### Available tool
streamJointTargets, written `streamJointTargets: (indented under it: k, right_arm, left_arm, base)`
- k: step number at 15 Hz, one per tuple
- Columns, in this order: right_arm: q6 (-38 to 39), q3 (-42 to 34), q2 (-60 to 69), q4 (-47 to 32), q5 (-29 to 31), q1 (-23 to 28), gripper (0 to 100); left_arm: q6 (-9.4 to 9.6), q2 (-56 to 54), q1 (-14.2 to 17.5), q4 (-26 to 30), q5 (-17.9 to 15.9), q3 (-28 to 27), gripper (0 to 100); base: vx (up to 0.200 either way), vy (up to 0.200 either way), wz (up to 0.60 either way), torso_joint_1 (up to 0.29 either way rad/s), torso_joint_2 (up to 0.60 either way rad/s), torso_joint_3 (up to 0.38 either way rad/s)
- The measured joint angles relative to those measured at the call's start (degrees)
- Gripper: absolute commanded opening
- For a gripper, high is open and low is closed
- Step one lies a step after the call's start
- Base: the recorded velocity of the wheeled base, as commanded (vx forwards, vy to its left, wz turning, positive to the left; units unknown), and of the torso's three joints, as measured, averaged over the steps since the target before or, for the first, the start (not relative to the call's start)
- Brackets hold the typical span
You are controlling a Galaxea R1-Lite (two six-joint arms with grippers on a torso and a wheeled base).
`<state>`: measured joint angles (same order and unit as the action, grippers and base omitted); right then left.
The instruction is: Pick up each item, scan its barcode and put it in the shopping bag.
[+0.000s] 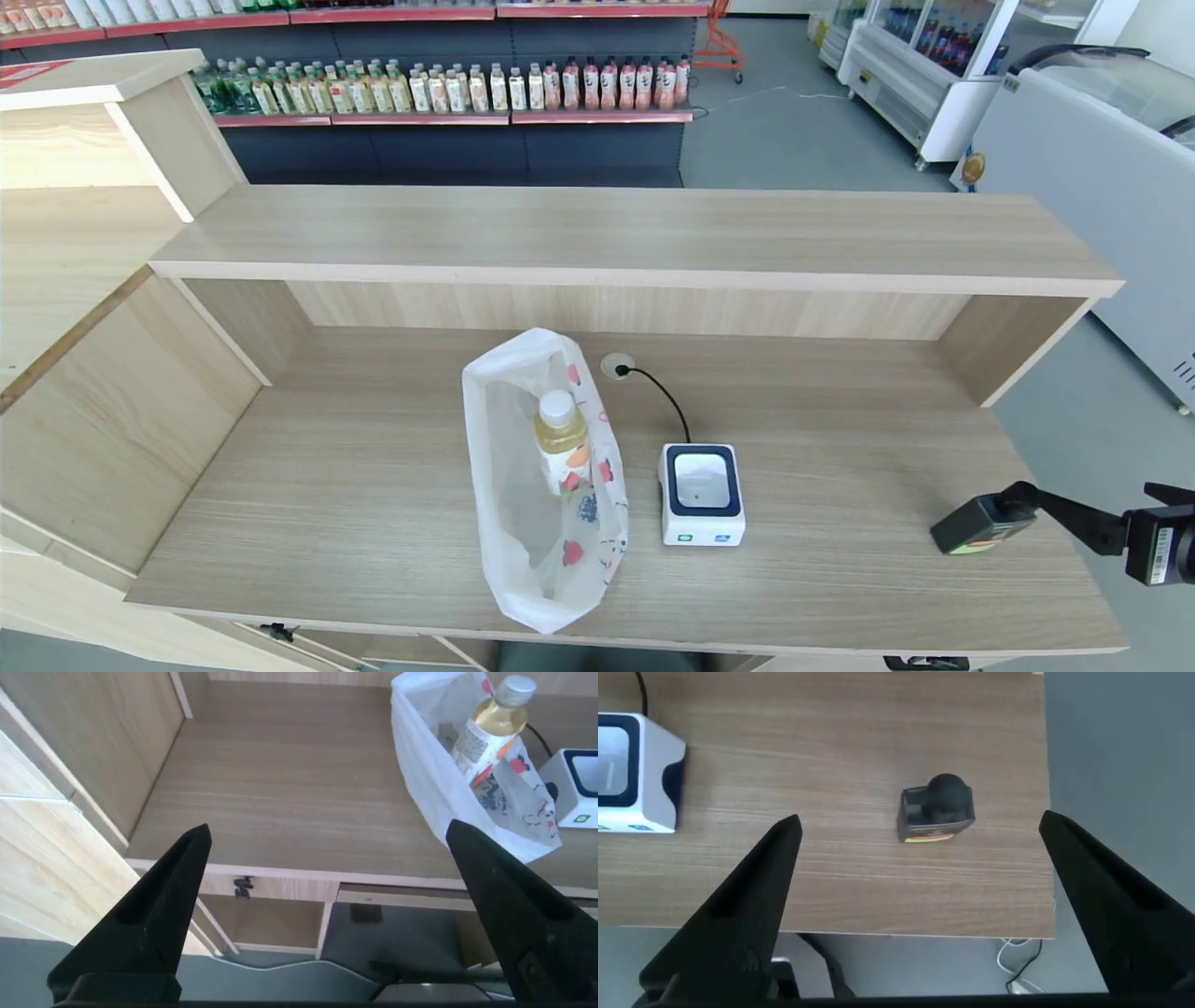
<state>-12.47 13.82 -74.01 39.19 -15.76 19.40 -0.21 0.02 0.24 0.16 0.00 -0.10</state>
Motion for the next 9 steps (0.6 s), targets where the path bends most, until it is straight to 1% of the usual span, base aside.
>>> streamJointTargets:
  k: [5, 8, 9]
  right_arm:
    - [-0.13, -0.46, 0.20, -0.13, -0.02, -0.05, 100]
    - [-4.63, -1.34, 0.66, -2.16, -0.02, -0.05, 100]
    - [-7.83, -1.40, 1.08, -4.66, 0.00, 0.02, 100]
  left_arm:
    - [-0.11, 0.00, 0.00, 0.02, 0.00, 0.00, 100]
    - [-0.15, 0.00, 0.00, 0.00, -0.02, 0.00, 100]
    - [-0.12, 0.00, -0.02, 0.02, -0.05, 0.00, 100]
  base:
    - [0.000, -0.200, 0.00, 0.000, 0.00, 0.004]
    - [0.000, 0.000, 0.00, 0.000, 0.00, 0.000]
    - [0.000, 0.000, 0.00, 0.000, 0.00, 0.000]
